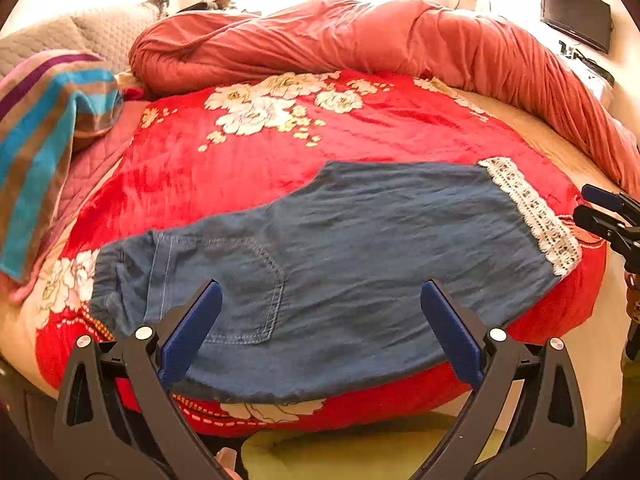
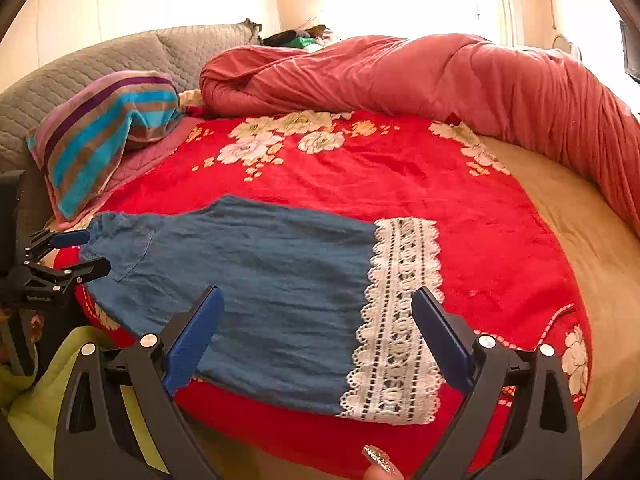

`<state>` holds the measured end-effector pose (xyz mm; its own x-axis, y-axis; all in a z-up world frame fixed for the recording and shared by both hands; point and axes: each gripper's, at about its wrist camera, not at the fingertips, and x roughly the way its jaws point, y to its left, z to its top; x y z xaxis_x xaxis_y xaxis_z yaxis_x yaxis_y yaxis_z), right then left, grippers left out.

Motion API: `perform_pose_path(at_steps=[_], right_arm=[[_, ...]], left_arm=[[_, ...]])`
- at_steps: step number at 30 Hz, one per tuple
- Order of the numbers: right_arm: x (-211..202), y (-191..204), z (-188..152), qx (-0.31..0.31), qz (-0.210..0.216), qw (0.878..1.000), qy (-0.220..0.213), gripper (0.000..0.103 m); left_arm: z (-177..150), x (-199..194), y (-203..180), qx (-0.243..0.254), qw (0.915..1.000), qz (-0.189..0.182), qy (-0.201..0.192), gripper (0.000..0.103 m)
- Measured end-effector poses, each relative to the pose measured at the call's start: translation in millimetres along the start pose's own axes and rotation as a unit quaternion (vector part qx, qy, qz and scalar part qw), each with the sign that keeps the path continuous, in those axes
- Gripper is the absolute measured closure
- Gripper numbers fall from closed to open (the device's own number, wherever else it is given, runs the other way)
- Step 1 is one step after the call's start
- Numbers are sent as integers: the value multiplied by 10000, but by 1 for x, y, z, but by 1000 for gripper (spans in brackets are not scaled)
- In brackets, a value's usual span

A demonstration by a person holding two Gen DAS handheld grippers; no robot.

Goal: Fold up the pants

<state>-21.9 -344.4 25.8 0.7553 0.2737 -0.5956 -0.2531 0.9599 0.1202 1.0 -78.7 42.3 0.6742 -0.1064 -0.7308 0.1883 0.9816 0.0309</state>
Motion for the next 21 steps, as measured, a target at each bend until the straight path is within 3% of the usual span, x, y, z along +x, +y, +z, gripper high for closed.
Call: perform_pose_path(at_steps=[21], right_arm=[[-17, -50, -12, 460, -363, 9981, -198, 9]], left_arm=[[52, 17, -64, 519, 9983, -275, -19, 10]])
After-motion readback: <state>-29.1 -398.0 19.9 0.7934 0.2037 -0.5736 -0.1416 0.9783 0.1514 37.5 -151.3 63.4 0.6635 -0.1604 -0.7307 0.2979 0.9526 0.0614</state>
